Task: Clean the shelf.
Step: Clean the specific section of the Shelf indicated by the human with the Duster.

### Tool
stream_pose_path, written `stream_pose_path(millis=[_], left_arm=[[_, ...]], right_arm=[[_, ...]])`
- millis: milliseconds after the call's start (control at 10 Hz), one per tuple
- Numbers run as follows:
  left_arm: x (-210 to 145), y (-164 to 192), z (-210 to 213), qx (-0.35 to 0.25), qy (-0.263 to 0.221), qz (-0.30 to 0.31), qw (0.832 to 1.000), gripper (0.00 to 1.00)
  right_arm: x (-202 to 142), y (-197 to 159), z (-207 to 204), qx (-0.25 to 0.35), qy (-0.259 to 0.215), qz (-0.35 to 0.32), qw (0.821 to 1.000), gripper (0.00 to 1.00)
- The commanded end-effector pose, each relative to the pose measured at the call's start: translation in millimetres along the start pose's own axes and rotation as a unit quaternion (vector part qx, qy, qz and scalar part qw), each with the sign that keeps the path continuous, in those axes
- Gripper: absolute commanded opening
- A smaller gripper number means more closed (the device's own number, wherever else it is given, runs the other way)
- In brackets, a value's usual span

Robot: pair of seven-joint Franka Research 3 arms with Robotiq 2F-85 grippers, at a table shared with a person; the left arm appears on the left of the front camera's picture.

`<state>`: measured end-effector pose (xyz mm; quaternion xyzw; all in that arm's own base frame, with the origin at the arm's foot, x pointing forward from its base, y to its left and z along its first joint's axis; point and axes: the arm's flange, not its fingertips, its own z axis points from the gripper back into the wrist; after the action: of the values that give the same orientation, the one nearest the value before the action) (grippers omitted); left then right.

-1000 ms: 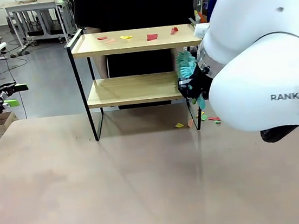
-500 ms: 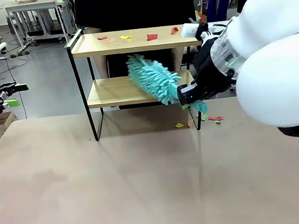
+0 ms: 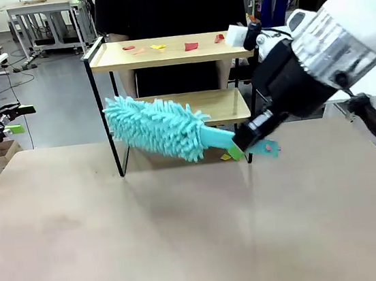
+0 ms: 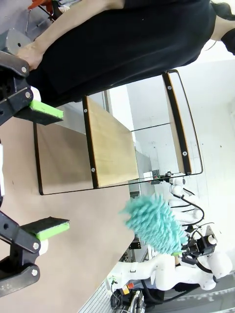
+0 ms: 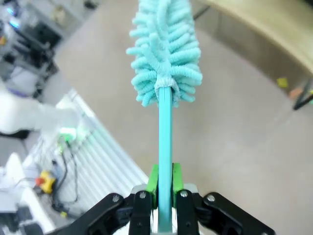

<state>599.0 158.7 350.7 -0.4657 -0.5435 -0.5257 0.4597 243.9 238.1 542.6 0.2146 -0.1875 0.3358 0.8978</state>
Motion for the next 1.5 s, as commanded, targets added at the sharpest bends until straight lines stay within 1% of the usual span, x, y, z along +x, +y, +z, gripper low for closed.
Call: stream_pose_path(millis=[0,100,200,300,400,500,600,800,1000,1100,1200,1400], left_arm=[[2.2,-0.9,-0.2,-0.003,0.002,-0.006,1.0,1.0],[2.2,-0.9,-0.2,-0.003,0.002,-0.006,1.0,1.0],[2.2,-0.9,-0.2,-0.003,0.002,-0.006,1.0,1.0],[2.2,-0.9,-0.2,-0.003,0.002,-0.006,1.0,1.0],[2.2,-0.9,-0.2,-0.003,0.002,-0.006,1.0,1.0],[2.2,-0.9,-0.2,-0.003,0.002,-0.006,1.0,1.0],[2.2,-0.9,-0.2,-0.003,0.002,-0.006,1.0,1.0],[2.2,-0.9,-0.2,-0.003,0.002,-0.006,1.0,1.0],[2.2,-0.9,-0.2,-0.003,0.002,-0.006,1.0,1.0],[2.2,-0.9,-0.2,-0.003,0.002,-0.006,1.0,1.0],[2.2,-0.9,-0.2,-0.003,0.002,-0.006,1.0,1.0],[2.2,-0.9,-0.2,-0.003,0.002,-0.006,1.0,1.0]], right_arm=[[-32.9,-0.7,25.0,0.017,0.063,-0.001,0.998,0.13],[-47.1,6.2,36.6,-0.009,0.091,-0.01,0.996,0.13],[-58.7,7.5,47.0,-0.014,0.119,-0.028,0.992,0.13],[-75.0,3.3,61.1,-0.023,0.147,-0.031,0.988,0.13],[-89.8,-2.3,75.7,-0.023,0.157,-0.012,0.987,0.13],[-102.6,-8.3,87.5,-0.032,0.163,-0.001,0.986,0.13],[-113.8,-18.5,97.8,-0.044,0.164,-0.011,0.985,0.13],[-133.0,-46.5,117.4,-0.044,0.144,-0.043,0.988,0.13],[-138.0,-59.3,122.1,-0.045,0.142,-0.079,0.986,0.13],[-138.6,-62.5,122.7,-0.045,0.14,-0.079,0.986,0.13],[-134.0,-50.8,123.9,-0.05,0.145,-0.076,0.985,0.13],[-134.0,-50.8,123.9,-0.05,0.145,-0.076,0.985,0.13]])
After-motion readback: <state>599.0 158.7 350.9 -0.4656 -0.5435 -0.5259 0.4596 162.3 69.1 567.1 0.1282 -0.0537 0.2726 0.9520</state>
